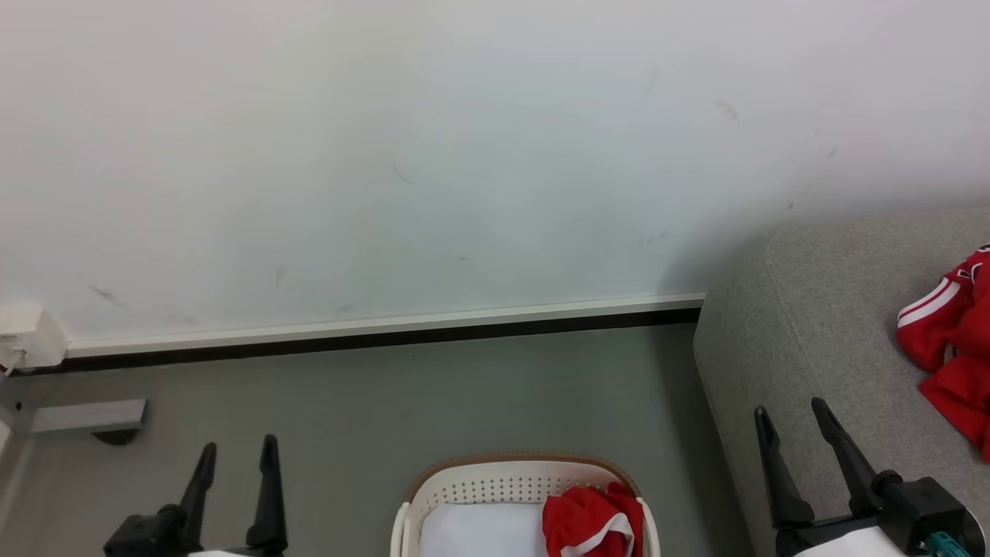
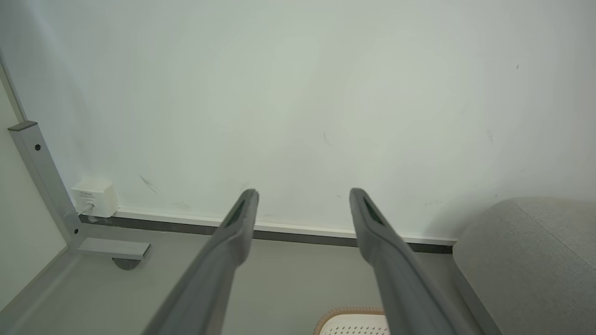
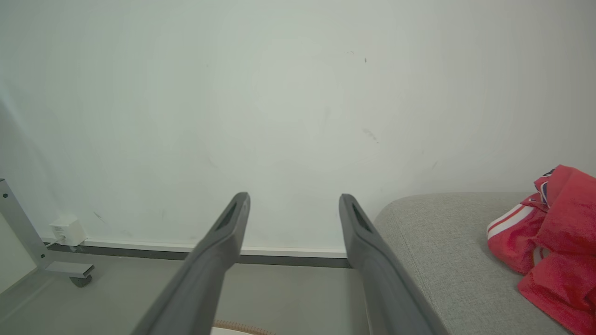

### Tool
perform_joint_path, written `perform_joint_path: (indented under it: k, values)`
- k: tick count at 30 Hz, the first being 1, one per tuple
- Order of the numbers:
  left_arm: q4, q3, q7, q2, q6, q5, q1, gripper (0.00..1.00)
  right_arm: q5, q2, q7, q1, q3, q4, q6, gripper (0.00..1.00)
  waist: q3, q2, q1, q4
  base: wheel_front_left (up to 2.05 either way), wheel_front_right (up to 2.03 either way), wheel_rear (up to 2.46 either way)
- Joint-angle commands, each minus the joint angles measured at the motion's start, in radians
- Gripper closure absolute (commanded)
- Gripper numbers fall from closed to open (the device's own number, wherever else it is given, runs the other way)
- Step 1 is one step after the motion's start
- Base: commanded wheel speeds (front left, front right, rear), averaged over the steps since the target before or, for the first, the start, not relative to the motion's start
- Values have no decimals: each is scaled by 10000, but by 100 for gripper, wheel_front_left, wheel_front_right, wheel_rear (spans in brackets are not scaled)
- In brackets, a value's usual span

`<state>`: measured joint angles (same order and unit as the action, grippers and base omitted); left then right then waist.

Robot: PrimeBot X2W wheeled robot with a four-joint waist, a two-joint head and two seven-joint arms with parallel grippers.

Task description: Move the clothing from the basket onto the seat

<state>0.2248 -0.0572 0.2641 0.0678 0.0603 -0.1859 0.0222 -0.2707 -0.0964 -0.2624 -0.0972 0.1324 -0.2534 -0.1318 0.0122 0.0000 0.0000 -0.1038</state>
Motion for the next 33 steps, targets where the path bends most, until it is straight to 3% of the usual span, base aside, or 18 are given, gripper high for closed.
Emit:
perform_joint_path:
  k: [1, 21, 33]
  values:
    - [49, -79, 4, -29, 42, 164, 90, 0, 98, -1, -31, -30, -15, 47, 22, 0, 6, 0, 0, -17, 0, 0, 0]
    - [216, -241, 4, -141, 341, 391, 390, 0, 1, -19, -34, -322, -57, 143, 22, 0, -233, 0, 0, -447, 0, 0, 0]
    - [299, 602, 4, 216, 663, 632, 1534, 0, 428, -10, -32, -1366, -555, 855, 22, 0, -1847, 0, 0, -1567, 0, 0, 0]
